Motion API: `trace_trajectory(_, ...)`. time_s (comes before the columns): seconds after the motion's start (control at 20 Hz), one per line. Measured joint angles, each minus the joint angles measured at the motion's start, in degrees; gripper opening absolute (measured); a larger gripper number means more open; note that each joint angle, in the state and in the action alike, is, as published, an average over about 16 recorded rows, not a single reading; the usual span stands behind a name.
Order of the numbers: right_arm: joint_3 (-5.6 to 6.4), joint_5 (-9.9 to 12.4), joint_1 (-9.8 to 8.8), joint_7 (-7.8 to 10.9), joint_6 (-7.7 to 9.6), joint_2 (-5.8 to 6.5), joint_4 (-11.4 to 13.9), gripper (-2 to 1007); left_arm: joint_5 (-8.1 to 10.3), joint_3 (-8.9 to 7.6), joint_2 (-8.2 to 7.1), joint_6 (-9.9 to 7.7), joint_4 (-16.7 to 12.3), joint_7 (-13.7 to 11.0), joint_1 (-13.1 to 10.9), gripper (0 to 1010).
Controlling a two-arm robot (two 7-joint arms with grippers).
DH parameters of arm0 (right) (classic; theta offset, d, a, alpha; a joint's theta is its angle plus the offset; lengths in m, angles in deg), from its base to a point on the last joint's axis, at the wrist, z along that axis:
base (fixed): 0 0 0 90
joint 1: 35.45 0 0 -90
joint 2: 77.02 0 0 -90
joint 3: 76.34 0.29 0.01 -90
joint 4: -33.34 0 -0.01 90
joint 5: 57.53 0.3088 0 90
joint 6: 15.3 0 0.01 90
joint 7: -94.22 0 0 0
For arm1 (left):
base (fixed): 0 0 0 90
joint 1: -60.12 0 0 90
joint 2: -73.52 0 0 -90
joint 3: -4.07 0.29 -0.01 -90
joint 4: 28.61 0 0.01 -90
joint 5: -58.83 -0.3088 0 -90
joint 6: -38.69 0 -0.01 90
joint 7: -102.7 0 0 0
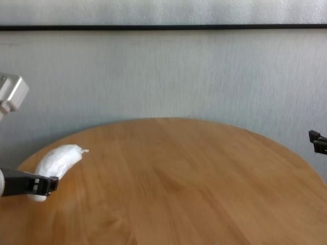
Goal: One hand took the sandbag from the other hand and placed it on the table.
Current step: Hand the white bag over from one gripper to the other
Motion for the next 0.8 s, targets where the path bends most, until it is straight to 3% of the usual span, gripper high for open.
trace_trajectory(0.6,0.0,0.0,0.0,0.0,0.0,0.0,0.0,1001,-0.19,-1.34,0.14,6.4,-1.19,-3.71,-1.51,385)
trace_trajectory(0.8,0.0,0.0,0.0,0.0,0.0,0.0,0.0,1001,-0.19,-1.85,0.23,9.52,-1.64,-5.24,-2.08,385)
